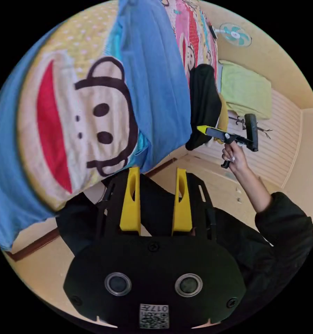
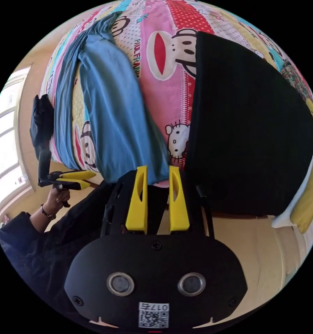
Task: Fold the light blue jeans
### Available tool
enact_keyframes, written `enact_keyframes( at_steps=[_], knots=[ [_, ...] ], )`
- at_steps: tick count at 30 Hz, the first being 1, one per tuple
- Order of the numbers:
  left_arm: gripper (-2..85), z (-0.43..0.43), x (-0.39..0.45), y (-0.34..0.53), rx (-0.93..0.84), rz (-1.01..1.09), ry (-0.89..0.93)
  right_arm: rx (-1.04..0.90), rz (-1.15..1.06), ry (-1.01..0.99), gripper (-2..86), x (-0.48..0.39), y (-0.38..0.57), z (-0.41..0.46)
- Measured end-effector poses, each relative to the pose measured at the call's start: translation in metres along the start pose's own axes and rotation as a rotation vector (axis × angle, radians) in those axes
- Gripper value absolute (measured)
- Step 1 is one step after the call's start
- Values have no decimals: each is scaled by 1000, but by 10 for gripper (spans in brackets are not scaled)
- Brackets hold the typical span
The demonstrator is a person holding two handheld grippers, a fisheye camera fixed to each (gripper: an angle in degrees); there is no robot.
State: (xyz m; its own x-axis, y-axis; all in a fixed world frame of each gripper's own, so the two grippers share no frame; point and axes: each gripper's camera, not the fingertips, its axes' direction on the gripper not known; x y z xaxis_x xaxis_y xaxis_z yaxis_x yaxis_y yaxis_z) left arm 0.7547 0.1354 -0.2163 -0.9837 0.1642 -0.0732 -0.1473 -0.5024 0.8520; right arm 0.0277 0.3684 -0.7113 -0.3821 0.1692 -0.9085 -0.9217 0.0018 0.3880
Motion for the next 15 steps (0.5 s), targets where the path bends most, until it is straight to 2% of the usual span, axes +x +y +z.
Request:
enact_keyframes(
  at_steps=[3,5,6,7,9,11,13,15],
  knots=[
    [106,40,2,-21,-121,-107,-89,-145,-119,-121,64,7,-1,27],
    [17,39,10,-14,-96,-31,-108,-180,-167,-157,43,8,5,28],
    [12,37,11,-9,-93,-4,-97,-155,-191,-188,36,9,12,18],
    [2,31,13,2,-87,59,-30,-144,-204,-228,34,10,16,12],
    [-5,15,14,23,-50,166,177,-129,-252,-524,26,19,33,-12],
    [-8,-10,3,58,87,227,451,-95,-280,-686,22,26,49,-30],
    [-9,-20,-16,80,194,165,510,-58,-277,-691,19,35,63,-41],
    [-9,-14,-38,93,226,25,419,-66,-233,-653,14,48,66,-37]
  ],
)
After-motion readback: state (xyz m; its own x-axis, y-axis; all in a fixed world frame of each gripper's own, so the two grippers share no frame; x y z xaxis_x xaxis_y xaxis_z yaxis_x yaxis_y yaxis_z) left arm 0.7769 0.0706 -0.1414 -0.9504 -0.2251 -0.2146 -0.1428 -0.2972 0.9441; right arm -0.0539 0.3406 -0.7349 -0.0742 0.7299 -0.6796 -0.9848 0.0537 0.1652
